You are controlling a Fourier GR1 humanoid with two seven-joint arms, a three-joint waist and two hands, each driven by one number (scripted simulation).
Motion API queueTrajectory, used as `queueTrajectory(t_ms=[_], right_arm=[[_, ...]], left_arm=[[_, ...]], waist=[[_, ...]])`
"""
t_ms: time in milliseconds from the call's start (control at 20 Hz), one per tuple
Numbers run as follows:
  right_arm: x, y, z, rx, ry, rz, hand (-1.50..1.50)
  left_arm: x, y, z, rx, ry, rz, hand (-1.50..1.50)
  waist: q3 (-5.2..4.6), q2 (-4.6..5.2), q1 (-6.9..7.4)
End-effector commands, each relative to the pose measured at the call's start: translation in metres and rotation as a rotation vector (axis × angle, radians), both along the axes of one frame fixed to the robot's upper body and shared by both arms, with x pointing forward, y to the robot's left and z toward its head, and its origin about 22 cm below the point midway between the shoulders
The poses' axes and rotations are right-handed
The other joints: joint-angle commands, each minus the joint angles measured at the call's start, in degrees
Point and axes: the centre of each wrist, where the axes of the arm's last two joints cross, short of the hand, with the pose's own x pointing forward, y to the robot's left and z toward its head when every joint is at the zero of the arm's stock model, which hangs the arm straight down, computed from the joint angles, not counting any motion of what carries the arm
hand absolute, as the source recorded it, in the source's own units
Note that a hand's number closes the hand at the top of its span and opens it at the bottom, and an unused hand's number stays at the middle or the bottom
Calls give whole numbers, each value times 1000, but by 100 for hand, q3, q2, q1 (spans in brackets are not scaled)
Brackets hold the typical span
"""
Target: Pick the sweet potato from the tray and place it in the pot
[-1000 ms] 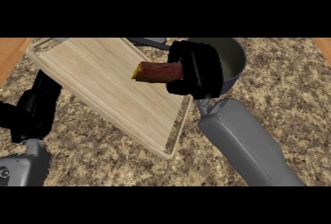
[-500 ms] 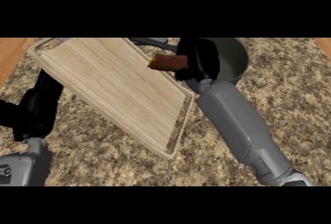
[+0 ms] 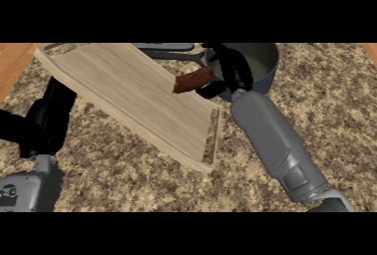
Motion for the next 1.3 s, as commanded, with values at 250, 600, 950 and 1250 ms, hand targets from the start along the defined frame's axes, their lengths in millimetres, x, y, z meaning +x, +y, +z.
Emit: queueTrajectory(t_ms=[250,600,950,1250], right_arm=[[4,-25,-13,450,-54,39,-150],[21,-91,19,579,-38,63,-150],[12,-158,-1,594,-25,56,-150],[4,-213,12,557,-12,87,-150]], left_arm=[[2,2,2,-12,-15,11,0],[-2,26,-10,4,29,32,0],[-1,21,17,-5,-13,33,0],[-13,8,-1,-3,19,35,0]], waist=[[21,29,-61],[13,-32,-222],[15,-28,-189],[15,-36,-187]])
